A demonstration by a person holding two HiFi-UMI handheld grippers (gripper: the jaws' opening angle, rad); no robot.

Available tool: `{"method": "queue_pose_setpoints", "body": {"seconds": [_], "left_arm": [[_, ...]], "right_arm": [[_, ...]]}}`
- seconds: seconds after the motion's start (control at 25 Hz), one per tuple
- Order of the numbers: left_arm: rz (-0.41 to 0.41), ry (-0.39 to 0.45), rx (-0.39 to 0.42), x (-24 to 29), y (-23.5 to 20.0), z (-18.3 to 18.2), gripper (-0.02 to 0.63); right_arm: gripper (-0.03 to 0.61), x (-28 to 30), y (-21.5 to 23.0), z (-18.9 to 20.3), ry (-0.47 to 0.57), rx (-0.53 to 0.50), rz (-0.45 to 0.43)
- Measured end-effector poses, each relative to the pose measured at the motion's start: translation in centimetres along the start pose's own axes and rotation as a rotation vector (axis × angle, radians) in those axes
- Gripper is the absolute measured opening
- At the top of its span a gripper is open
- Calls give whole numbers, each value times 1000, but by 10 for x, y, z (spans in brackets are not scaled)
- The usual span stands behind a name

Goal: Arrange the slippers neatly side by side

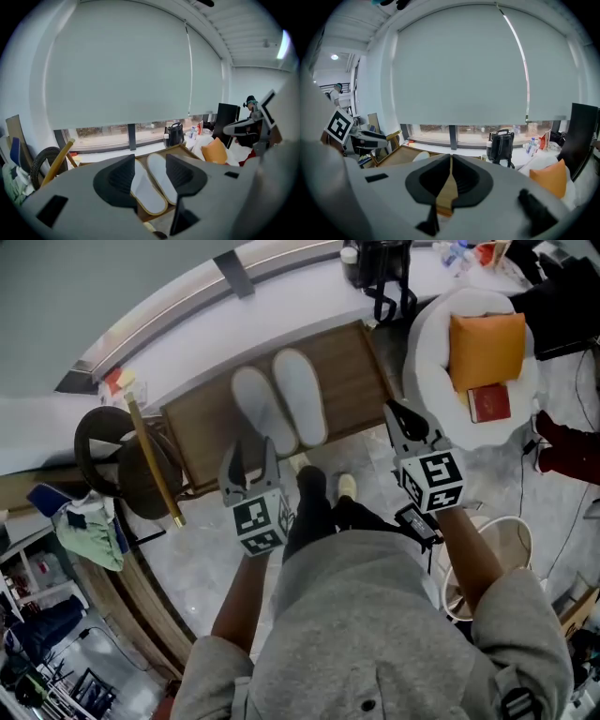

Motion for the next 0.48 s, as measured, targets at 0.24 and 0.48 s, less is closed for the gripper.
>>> {"method": "queue_pose_setpoints", "body": {"seconds": [0.24, 0.48], "left_arm": [[-24, 92, -44, -73, 7, -27, 70], [-25, 161, -93, -133, 23, -39, 28]], "right_arm": [[35, -60, -9, -11, 59, -50, 9], [35, -111, -20, -20, 118, -63, 12]]}}
Point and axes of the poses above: the fingertips, and each gripper's own axes: x forward along the fingers, y to its right, z out of its underside, the point moved 5 cm from there along -x, backward along the fingers, and after that the axes turned 14 degrees about -z, right-handed, at the moved point
